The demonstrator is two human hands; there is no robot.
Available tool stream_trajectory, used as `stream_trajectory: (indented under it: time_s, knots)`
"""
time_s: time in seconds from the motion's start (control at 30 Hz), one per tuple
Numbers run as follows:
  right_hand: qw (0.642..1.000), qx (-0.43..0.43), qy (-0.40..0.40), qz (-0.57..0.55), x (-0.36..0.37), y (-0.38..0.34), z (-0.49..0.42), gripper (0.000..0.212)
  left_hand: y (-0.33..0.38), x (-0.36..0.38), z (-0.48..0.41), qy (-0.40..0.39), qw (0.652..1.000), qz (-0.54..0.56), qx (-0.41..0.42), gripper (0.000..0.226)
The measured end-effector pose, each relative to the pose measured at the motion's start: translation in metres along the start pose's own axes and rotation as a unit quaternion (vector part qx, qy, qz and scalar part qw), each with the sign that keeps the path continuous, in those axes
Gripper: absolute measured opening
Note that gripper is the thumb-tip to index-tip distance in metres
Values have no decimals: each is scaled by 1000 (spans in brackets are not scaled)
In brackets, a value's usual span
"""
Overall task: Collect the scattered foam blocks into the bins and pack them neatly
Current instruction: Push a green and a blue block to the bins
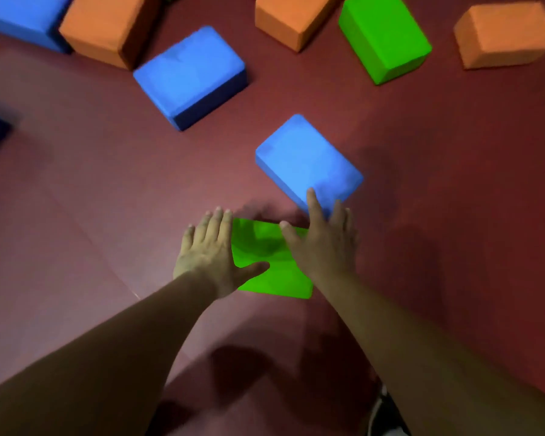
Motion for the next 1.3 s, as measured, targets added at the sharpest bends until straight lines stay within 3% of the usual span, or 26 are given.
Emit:
stream_trajectory:
  time_s: [0.17, 0.3, 0.43, 0.57, 0.7, 0.77, 0.87, 1.07, 1.3]
  knots:
    - [998, -63, -12, 18, 37, 44, -42, 88, 29, 65, -26, 12, 998, -51, 42, 158]
    - [994, -91, 27, 52, 57, 68, -89, 93, 46, 92, -61, 8, 978, -100, 182, 162]
    - [983, -129, 95, 88, 68, 76, -136, 102, 46, 98, -72, 42, 967, -107, 227, 159]
    - [979, -146, 93, 108, 69, 81, -146, 108, 42, 96, -77, 84, 981, -84, 153, 155]
    - [989, -55, 91, 101, 59, 84, -139, 112, 41, 89, -84, 80, 994, -55, 48, 156]
    - [993, -8, 58, 105, 56, 89, -134, 114, 40, 82, -93, 76, 996, -21, -46, 156]
    - [994, -3, 51, 100, 56, 100, -117, 116, 45, 67, -106, 75, 986, 23, -146, 148]
    - [994, -30, 46, 92, 62, 110, -118, 122, 39, 75, -105, 75, 993, -82, -38, 136]
    - [990, -67, 46, 112, 58, 109, -134, 116, 35, 81, -107, 121, 991, -27, -52, 127]
Point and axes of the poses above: each hand's wrist, its own z-axis away from the middle knuckle, its own x-axis out of the palm, y = z × x, the point moved 1 cm from there along -z, towards the middle knuckle, and after that the axes turned 2 degrees about -x, right-handed, at the moved point
